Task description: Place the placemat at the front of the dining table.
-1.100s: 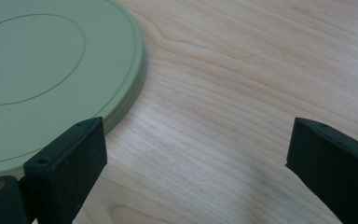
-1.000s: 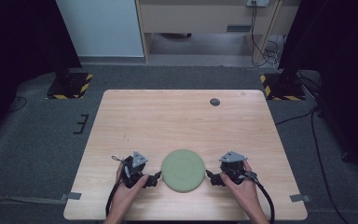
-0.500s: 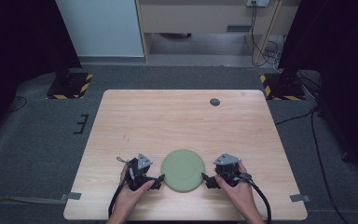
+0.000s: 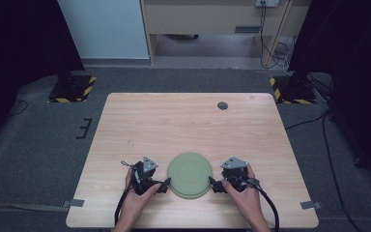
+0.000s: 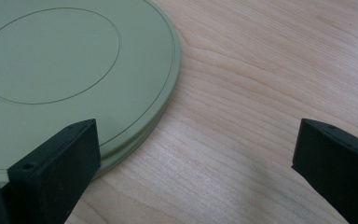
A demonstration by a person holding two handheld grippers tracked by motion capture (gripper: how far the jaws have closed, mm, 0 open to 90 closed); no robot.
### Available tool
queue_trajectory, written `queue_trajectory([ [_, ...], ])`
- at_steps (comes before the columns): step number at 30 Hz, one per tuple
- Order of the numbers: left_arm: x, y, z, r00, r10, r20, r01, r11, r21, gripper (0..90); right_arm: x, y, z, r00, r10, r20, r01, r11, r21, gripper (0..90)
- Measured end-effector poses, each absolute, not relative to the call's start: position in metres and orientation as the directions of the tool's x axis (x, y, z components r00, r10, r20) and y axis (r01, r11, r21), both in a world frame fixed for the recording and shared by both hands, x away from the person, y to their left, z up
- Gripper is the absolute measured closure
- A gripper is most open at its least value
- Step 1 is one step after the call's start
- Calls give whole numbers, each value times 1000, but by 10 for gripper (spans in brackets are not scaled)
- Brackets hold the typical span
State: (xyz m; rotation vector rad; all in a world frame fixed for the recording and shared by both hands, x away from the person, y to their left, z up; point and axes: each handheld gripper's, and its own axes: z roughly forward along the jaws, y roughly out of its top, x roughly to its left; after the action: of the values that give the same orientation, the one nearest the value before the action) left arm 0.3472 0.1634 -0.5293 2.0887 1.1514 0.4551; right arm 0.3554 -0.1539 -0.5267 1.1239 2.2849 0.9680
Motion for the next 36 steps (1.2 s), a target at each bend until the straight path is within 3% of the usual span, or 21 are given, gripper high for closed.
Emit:
queue_trajectory([
  [14, 346, 162, -529, 539, 842, -7, 582, -366, 726, 27, 354, -152, -528, -580, 811, -75, 511, 434, 742, 53],
  [28, 352, 159, -530, 507, 862, 9, 581, -349, 736, 2, 358, -150, -529, -548, 832, -82, 515, 413, 751, 25],
  [36, 349, 158, -530, 512, 859, 8, 578, -351, 736, 30, 353, -149, -528, -572, 817, -78, 514, 431, 741, 52],
])
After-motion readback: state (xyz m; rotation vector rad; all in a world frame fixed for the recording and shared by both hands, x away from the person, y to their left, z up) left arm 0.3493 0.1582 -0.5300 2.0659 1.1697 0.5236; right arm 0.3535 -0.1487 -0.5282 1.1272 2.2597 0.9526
